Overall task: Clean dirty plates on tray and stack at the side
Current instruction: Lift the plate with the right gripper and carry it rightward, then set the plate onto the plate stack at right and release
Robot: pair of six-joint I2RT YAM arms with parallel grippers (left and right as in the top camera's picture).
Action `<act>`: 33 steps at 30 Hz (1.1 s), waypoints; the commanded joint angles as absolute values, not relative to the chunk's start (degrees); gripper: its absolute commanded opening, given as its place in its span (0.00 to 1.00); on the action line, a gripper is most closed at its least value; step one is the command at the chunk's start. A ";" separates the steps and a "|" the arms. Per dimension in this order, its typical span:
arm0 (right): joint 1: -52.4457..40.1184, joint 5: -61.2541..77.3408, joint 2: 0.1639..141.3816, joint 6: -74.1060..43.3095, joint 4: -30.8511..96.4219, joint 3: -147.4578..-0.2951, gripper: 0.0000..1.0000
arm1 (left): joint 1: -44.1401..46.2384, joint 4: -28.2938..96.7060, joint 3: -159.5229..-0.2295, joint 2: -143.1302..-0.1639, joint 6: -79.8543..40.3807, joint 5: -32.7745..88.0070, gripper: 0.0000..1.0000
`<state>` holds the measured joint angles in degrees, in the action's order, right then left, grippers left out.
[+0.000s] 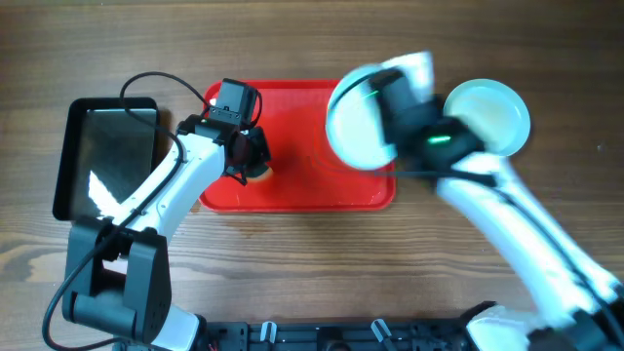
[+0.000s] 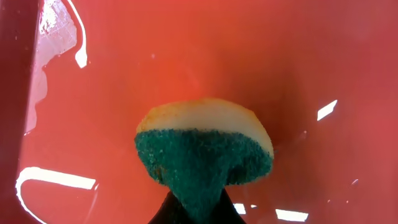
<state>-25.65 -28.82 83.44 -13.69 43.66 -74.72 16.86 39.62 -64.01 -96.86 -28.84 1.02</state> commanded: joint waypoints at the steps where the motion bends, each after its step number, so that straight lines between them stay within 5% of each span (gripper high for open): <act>1: -5.56 -0.86 77.34 -15.51 43.05 -75.50 0.04 | 16.60 39.66 -63.68 -97.43 -28.97 1.91 0.04; 5: 19.22 10.98 82.41 -14.90 44.88 -75.33 0.04 | 16.62 39.64 -63.68 -97.43 -28.99 1.93 0.04; 8: 26.79 18.63 89.89 -13.61 41.93 -75.33 0.04 | 16.62 39.64 -63.68 -97.43 -28.99 1.93 0.04; 23: 27.62 13.21 106.89 -15.57 32.95 -75.35 0.05 | 16.64 39.83 -63.68 -97.43 -28.97 1.91 0.04; 33: 27.62 12.58 106.80 -15.00 35.00 -75.35 0.22 | 16.67 39.44 -63.68 -97.43 -28.97 1.91 0.04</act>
<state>27.70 12.80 106.19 -15.16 34.00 -75.02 16.86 39.62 -63.99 -96.86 -28.86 1.45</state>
